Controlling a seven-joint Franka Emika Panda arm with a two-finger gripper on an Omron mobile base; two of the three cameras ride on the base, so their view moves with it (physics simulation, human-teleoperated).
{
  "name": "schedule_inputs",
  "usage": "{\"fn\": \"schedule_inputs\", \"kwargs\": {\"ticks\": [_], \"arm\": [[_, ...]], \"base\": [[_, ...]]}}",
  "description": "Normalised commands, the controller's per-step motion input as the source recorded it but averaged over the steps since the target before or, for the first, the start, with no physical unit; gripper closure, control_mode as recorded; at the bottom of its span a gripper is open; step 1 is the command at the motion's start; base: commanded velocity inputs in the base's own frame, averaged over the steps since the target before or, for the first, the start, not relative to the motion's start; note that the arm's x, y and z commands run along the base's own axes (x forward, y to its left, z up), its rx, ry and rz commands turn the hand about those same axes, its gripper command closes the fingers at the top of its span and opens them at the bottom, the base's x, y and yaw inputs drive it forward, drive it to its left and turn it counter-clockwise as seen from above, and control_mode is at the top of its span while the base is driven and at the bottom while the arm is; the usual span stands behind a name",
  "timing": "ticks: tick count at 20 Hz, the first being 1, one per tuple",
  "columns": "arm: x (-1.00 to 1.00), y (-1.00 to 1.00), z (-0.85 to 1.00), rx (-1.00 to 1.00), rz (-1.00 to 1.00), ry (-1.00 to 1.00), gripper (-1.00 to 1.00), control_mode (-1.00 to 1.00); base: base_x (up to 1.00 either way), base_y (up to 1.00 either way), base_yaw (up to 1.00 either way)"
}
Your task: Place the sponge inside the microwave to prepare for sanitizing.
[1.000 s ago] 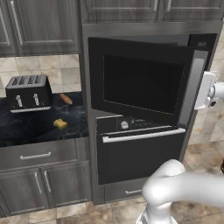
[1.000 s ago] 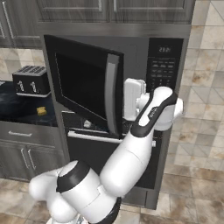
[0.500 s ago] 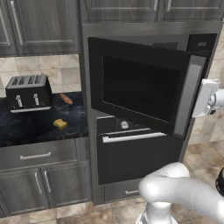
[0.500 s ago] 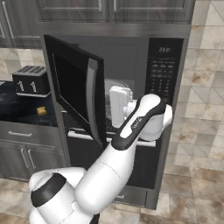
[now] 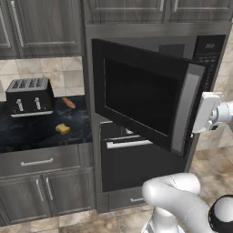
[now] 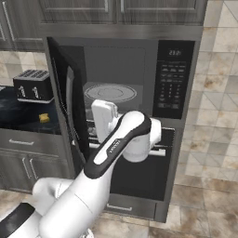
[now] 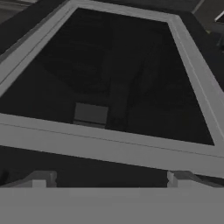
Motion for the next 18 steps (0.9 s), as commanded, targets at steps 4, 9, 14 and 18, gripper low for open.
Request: {"fn": "schedule_inputs", "kwargs": {"ticks": [4,9,14,18], "arm": [[-0.35,0.64,-0.08,0.0,0.0,0.0,-1.0,-1.0],[-0.21,0.64,-0.01,0.0,0.02,0.0,-1.0,-1.0],[-0.13,0.67,0.0,0.0,0.08,0.0,-1.0,-1.0],[-0.1,0.68,0.0,0.0,0.11,0.0,-1.0,-1.0]], "base": [[0.0,0.0,0.0],[0.0,0.0,0.0],[0.0,0.0,0.0],[0.0,0.0,0.0]]}}
